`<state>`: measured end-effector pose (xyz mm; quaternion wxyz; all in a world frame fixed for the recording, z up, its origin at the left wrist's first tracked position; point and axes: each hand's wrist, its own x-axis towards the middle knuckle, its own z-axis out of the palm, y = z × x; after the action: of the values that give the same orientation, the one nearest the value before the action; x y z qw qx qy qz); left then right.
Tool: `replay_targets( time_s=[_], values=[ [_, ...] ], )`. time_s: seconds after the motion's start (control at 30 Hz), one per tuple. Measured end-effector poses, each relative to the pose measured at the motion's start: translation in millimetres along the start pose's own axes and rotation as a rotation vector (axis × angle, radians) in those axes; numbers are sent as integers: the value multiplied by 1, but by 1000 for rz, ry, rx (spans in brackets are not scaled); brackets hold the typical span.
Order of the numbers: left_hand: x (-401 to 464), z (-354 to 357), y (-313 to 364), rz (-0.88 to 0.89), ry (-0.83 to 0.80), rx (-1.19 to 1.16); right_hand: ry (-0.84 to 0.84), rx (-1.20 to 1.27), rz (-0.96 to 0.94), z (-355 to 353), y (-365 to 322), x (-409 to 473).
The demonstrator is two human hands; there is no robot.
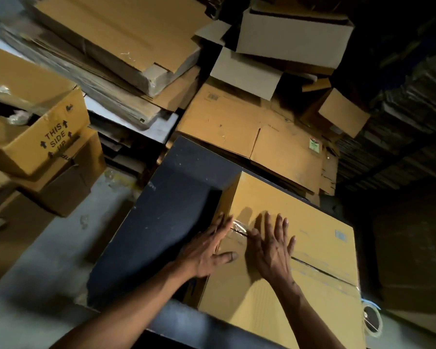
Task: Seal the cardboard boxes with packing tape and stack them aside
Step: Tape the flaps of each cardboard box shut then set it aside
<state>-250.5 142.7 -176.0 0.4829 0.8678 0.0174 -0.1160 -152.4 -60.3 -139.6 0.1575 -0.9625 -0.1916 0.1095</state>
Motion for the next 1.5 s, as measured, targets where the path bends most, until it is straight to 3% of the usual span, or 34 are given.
replay_targets(
  time_s=[0.1, 0.27, 0.33, 0.47, 0.67, 0.8, 0.93, 1.03, 1.2, 1.27, 1.43, 1.5],
  values=[
    [35, -34, 1, -20, 39, 88, 25, 10, 94, -24, 31, -4],
    [95, -107, 36, -157, 334, 503, 24, -52, 149, -65, 90, 5],
    [107, -113, 60, -147, 411, 510, 19, -44, 176, -82, 120, 10],
    [102, -48, 112, -40, 359, 542, 0, -44, 220, -109, 183, 26],
    [59, 138, 176, -171, 244, 598, -111, 108, 178, -131, 258, 54],
    [52, 232, 210, -205, 133, 690, 31, 69, 166, -128, 273, 37],
    [53, 242, 198, -181, 151, 828, 62, 145, 283, -111, 283, 0],
    [56, 217, 184, -133, 78, 832, 114, 190, 328, -104, 290, -26],
    [59, 210, 175, -36, 86, 905, 168, 331, 206, -105, 342, -53],
    [71, 223, 178, 26, 112, 915, 194, 270, 202, -105, 384, -61],
    [89, 253, 172, 72, 255, 1066, -321, -117, 242, -107, 470, -69],
    [88, 255, 168, 117, 300, 1090, -366, -143, 199, -101, 481, -68]
  ],
)
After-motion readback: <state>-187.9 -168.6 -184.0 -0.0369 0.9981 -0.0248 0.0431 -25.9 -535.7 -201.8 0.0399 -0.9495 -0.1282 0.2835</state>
